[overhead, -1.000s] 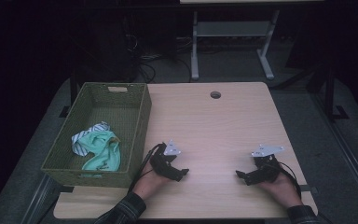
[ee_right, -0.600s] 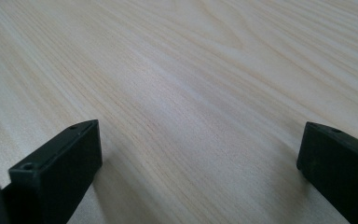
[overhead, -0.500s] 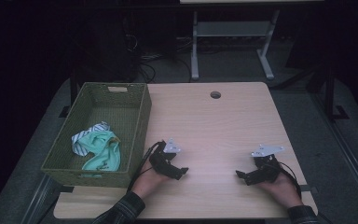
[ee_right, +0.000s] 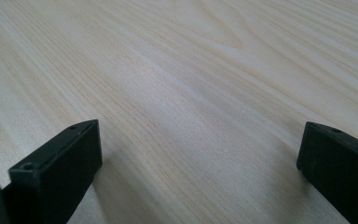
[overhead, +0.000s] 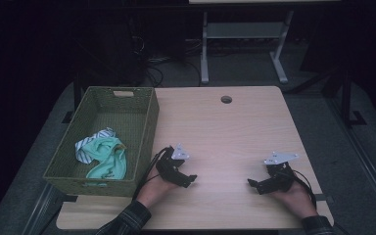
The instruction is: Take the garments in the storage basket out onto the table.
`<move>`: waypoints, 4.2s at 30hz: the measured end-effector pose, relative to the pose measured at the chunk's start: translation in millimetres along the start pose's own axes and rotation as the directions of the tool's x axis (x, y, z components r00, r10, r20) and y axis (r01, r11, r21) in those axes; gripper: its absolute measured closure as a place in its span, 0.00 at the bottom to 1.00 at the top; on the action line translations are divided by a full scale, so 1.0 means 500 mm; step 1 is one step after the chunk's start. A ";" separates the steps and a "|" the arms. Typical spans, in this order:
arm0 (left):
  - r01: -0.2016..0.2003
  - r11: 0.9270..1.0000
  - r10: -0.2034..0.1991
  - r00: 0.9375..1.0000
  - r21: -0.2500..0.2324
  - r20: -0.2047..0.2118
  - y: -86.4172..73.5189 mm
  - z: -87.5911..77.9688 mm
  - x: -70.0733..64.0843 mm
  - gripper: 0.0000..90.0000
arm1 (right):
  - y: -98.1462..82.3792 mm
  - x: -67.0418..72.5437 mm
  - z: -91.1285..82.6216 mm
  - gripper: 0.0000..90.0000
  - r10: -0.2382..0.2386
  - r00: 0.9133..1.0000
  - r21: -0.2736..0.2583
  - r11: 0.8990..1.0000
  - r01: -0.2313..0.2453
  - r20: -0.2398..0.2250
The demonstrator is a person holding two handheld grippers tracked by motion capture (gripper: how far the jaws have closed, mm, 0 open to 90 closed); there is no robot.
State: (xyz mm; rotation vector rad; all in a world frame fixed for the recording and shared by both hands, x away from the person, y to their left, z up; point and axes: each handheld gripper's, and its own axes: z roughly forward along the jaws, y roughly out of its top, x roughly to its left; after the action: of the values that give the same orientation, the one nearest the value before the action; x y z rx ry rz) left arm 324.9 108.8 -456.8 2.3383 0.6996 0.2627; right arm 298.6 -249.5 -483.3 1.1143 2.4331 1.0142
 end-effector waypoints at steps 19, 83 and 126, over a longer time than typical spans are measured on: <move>-0.017 0.999 0.017 1.000 0.046 0.000 0.011 -0.004 -0.002 0.14 | 0.000 -0.001 0.000 0.00 -0.005 1.000 -0.004 1.000 0.005 -0.001; 0.013 0.999 -0.009 0.994 -0.034 0.109 0.098 -0.124 0.036 0.15 | 0.000 0.000 0.000 0.00 0.001 1.000 -0.003 1.000 -0.001 -0.001; 0.016 0.999 -0.013 0.998 -0.049 0.062 0.104 -0.234 0.105 0.18 | 0.001 -0.001 0.001 0.00 0.004 1.000 -0.002 1.000 -0.004 0.004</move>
State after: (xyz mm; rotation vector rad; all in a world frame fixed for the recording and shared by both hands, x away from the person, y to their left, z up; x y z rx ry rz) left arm 347.7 169.2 -334.4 2.2832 0.6725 0.1986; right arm 299.5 -249.4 -483.5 1.1201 2.4276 1.0143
